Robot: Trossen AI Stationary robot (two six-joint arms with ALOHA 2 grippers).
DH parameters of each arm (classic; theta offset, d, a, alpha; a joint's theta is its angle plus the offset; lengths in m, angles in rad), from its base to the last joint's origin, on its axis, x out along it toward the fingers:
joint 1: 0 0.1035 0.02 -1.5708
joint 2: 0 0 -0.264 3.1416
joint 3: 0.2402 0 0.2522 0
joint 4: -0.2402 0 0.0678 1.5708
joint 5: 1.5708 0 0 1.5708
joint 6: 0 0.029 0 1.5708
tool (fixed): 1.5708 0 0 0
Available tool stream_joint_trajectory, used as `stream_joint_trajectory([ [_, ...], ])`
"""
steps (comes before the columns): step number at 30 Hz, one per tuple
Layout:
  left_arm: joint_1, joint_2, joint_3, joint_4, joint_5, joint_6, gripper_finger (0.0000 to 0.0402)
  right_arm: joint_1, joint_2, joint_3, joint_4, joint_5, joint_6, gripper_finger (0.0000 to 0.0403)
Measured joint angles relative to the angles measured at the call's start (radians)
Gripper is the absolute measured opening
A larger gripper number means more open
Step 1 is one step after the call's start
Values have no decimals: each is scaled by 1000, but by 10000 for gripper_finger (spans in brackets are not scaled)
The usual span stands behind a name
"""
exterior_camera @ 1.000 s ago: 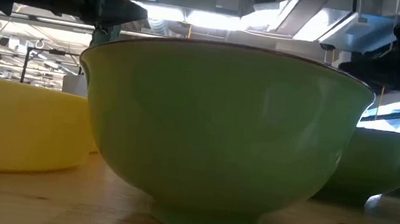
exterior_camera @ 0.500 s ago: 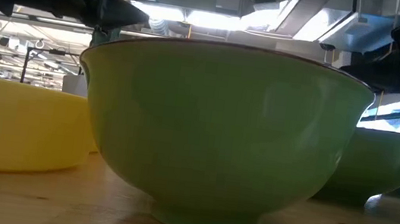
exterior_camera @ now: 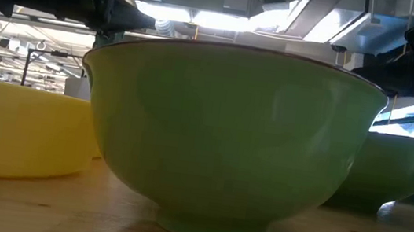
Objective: Pick & Place Mini bowls
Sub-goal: Put the red patterned bowl on the shelf
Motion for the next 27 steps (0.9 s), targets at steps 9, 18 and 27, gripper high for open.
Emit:
stream_joint_trajectory([
  [9,-1,92,113,-140,50,-54,4,0,0,0,0,0,-12,21],
  [18,-1,263,200,-144,47,-77,4,0,0,0,0,0,-27,21],
  [27,-1,324,249,-144,68,-68,4,0,0,0,-1,0,-34,21],
])
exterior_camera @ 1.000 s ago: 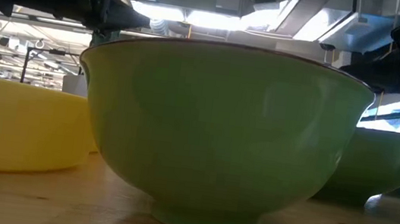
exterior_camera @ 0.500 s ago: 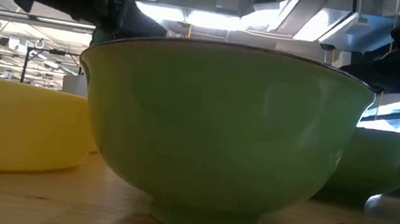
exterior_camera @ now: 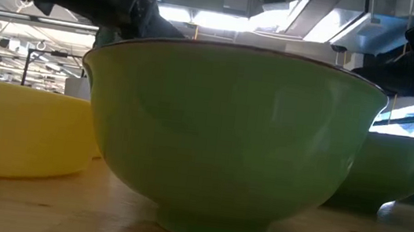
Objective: Pick & Place Mini bowls
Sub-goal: Put the red patterned bowl on the shelf
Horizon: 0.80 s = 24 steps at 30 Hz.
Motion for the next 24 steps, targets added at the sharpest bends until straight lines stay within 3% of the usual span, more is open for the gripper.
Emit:
stream_joint_trajectory([
  [17,1,2,2,25,-15,36,4,0,0,0,-1,0,0,21],
  [24,-6,4,2,25,-11,121,4,0,0,0,-1,0,0,21],
])
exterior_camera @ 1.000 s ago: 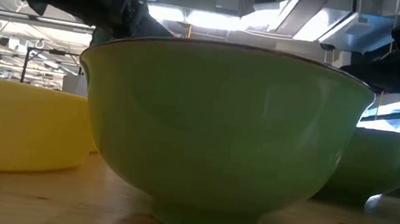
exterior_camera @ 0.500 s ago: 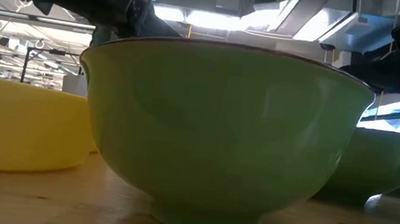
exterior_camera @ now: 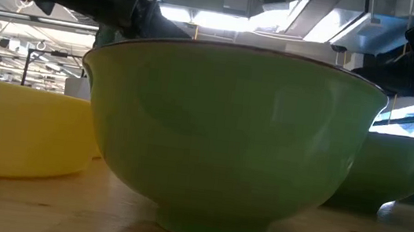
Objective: Pick & Place Mini bowls
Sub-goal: Put the red patterned bowl on the shelf
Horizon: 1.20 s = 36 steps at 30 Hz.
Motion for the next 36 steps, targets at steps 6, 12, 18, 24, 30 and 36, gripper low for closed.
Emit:
stream_joint_trajectory([
  [6,-56,-3,14,3,-4,78,4,0,0,0,0,0,2,21],
  [12,-115,-5,58,7,-12,129,4,0,0,0,0,0,4,21],
  [18,-117,-5,61,7,-13,132,4,0,0,0,0,-7,35,21],
  [24,-86,-5,61,14,3,121,4,0,0,0,19,-8,27,21],
  [30,-77,-5,61,11,5,107,4,0,0,0,58,-76,1,21],
  [36,-78,-5,61,11,6,106,4,0,0,11,164,-89,57,21],
])
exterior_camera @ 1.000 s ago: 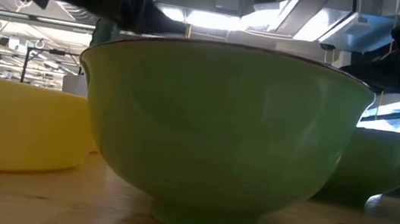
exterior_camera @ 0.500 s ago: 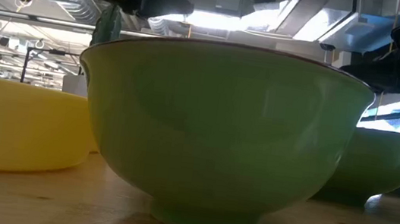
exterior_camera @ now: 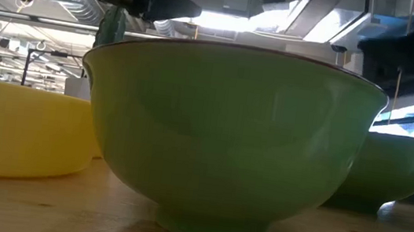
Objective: Pick & Place Mini bowls
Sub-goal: Put the red patterned bowl on the shelf
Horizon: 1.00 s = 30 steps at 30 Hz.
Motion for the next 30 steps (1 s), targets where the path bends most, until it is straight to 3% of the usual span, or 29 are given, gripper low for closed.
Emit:
stream_joint_trajectory([
  [12,0,0,0,34,-5,-10,4,0,66,197,-41,55,5,21],
  [20,10,0,0,42,-98,-10,4,0,180,198,-77,53,18,21],
  [30,10,0,0,25,-87,-8,4,0,280,198,-64,54,-24,21],
])
